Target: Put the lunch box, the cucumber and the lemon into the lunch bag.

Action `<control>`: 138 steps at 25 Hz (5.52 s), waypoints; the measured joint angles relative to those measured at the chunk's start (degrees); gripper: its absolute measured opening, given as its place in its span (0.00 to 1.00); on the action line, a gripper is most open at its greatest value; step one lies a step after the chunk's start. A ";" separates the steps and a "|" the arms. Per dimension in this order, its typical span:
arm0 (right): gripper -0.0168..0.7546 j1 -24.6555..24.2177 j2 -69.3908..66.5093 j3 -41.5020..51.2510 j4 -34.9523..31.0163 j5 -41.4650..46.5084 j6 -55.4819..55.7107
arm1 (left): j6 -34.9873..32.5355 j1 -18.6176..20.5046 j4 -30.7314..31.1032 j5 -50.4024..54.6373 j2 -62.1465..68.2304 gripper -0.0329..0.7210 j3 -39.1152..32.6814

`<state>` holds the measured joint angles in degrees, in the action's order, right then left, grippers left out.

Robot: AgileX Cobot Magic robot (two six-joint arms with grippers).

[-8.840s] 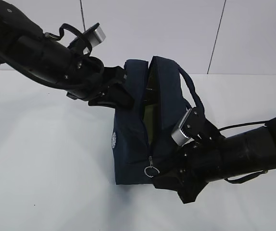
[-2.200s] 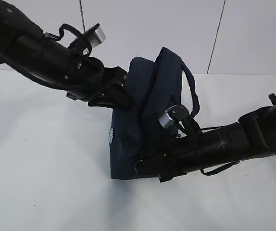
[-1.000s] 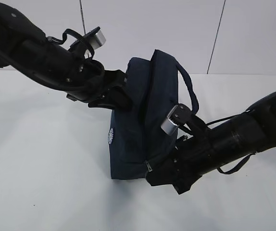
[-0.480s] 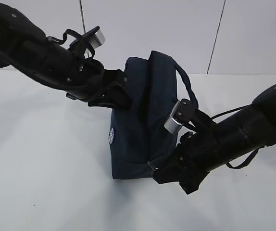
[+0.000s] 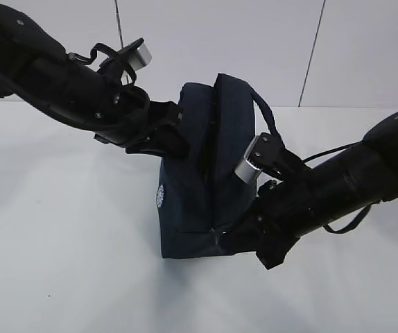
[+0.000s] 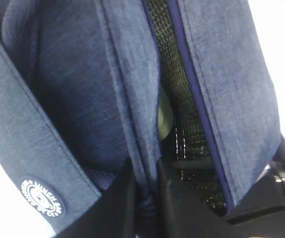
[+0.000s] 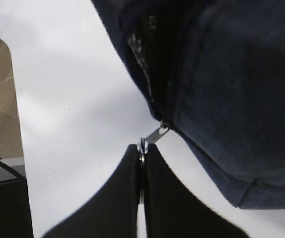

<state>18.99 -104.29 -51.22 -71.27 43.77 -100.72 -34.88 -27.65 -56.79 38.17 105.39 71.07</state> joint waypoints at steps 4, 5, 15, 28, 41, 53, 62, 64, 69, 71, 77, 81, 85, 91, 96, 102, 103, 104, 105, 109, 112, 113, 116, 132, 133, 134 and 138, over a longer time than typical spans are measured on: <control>0.05 0.00 1.43 -0.65 0.00 0.00 -0.01 | 0.00 0.00 0.14 0.00 0.00 0.09 0.00; 0.05 0.00 1.89 -0.74 0.00 0.00 -0.01 | 0.00 0.00 0.22 -0.01 0.00 0.09 0.00; 0.05 0.00 4.78 -0.87 0.12 0.00 0.84 | 0.00 0.00 0.27 -0.86 0.00 0.09 0.00; 0.05 0.00 5.79 -3.22 -1.11 0.00 0.95 | 0.00 0.00 0.27 -1.42 0.00 0.09 0.00; 0.05 0.00 6.01 -5.37 -1.38 2.58 1.08 | 0.00 0.00 0.50 -1.42 0.00 0.09 0.00; 0.05 0.00 8.01 -7.89 -3.47 3.05 1.08 | 0.00 0.00 0.44 -1.68 1.55 0.09 0.04; 0.05 0.00 8.01 -9.42 -3.47 -0.11 1.08 | 0.00 0.00 0.35 -2.20 1.81 0.09 0.04; 0.05 0.00 8.01 -9.42 -3.56 -1.48 1.08 | 0.00 0.00 0.35 -2.42 1.81 0.09 0.04; 0.05 0.00 8.01 -9.42 -4.15 -4.38 1.08 | 0.00 0.00 0.22 -2.97 1.81 0.09 0.04; 0.05 0.00 8.01 -9.42 -5.29 -5.27 1.08 | 0.00 0.00 -0.01 -3.25 1.81 0.09 0.04; 0.05 0.00 7.13 -9.46 -7.86 -5.25 1.08 | 0.00 0.00 -1.82 -4.13 2.06 0.09 0.04; 0.05 0.00 7.00 -9.55 -8.23 -4.02 1.08 | 0.00 0.00 -2.07 -4.22 2.06 0.09 0.04; 0.05 0.00 7.00 -9.55 -8.23 -3.75 1.08 | -0.49 0.00 -2.17 -4.41 2.06 0.10 0.04; 0.05 0.00 7.00 -9.55 -8.09 -3.28 1.08 | -2.82 0.00 -2.17 -4.28 2.06 0.45 0.04; 0.05 0.00 7.00 -9.55 -7.21 -3.05 1.80 | -5.39 0.00 -3.96 -2.62 1.79 0.67 0.04; 0.05 0.00 7.00 -9.55 -6.98 -2.68 2.51 | -9.70 0.00 -4.92 -2.76 -1.41 0.69 -0.30; 0.05 0.00 7.00 -9.55 -6.98 -2.68 2.51 | -10.43 0.00 -5.37 -3.14 -2.21 0.69 -1.03; 0.05 0.00 7.00 -9.55 -6.98 -2.68 2.59 | -11.90 0.00 -6.53 -4.07 -2.97 0.69 -2.08; 0.05 0.00 7.00 -9.55 -6.98 -2.68 2.75 | -14.22 0.00 -8.77 -5.09 -4.02 0.69 -3.89; 0.05 0.00 7.00 -9.55 -6.98 -2.47 2.99 | -30.60 0.00 -24.93 -8.68 -8.92 0.69 -14.01; 0.05 0.00 7.00 -9.55 -6.98 -2.47 3.37 | -47.34 -0.14 -39.03 -9.04 -11.58 0.67 -20.62; 0.05 0.00 7.00 -9.55 -6.98 -2.38 3.56 | -52.17 -0.24 -41.46 -8.69 -12.01 0.65 -22.36; 0.05 0.00 7.00 -9.55 -6.98 -2.02 3.82 | -59.65 -0.46 -44.67 -7.32 -12.11 0.62 -25.54; 0.05 0.00 7.00 -9.55 -8.27 2.50 3.92 | -68.43 -0.46 -45.77 -1.51 -7.03 0.61 -25.93; 0.05 0.00 7.00 -9.55 -8.27 3.17 3.92 | -68.80 -0.46 -45.77 -1.88 -7.03 0.61 -25.93; 0.05 0.00 7.00 -9.55 -8.27 3.76 3.92 | -69.17 -0.46 -45.77 -2.23 -7.03 0.60 -25.93; 0.05 0.00 7.00 -9.55 -8.27 5.64 3.92 | -70.80 -0.46 -45.77 -5.23 -7.03 0.60 -25.93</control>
<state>18.99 -97.28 -60.77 -79.55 49.41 -96.80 -105.68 -28.11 -102.56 32.94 98.36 45.13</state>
